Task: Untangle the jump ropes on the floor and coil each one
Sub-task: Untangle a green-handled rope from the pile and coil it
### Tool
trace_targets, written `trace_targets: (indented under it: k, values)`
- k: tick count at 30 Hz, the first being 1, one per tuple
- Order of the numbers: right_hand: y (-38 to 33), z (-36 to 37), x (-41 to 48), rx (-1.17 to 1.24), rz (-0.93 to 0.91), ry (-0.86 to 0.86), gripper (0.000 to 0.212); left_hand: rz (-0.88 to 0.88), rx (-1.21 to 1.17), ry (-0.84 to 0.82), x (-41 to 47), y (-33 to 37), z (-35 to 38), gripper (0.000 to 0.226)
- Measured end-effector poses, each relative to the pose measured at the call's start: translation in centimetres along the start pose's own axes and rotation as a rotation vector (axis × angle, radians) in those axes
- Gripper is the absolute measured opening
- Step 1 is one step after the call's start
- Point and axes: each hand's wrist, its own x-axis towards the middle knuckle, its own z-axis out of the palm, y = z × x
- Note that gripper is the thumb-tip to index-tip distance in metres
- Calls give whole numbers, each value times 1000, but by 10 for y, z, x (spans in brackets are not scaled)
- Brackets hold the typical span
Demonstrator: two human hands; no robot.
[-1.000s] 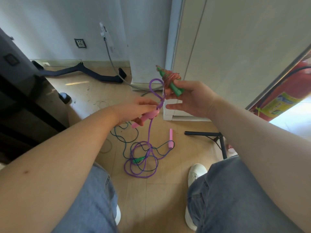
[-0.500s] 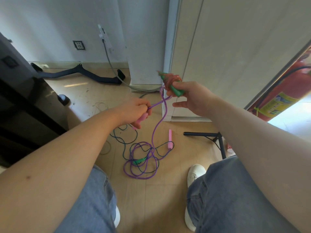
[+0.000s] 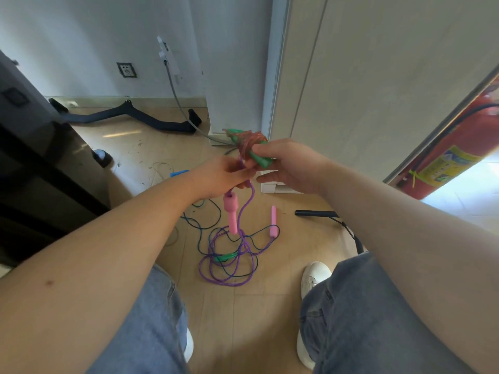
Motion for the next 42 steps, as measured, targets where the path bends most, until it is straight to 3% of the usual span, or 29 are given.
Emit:
trace_targets:
  k: [4, 8, 16, 30, 35, 39, 42]
  values:
    - [-1, 0, 6, -202, 7, 178, 49, 12, -12, 5, 2, -2, -4, 29]
    - [5, -3, 9, -99, 14, 218, 29, -13, -4, 8, 4, -6, -6, 29]
    - [2, 16, 10, 121, 71, 323, 24, -13, -9, 23, 5, -5, -7, 30]
    - [3, 19, 14, -5, 98, 476, 11, 31, -34, -3, 4, -5, -3, 35]
    - [-3, 4, 13, 257, 83, 571, 14, 51, -7, -32, -2, -3, -2, 39]
    - [-3, -21, 5, 376, 106, 480, 11, 54, 48, -1, -2, -3, -2, 40]
    - [-1, -21, 3, 366, 104, 349, 22, 36, 111, -9, -1, -5, -2, 35]
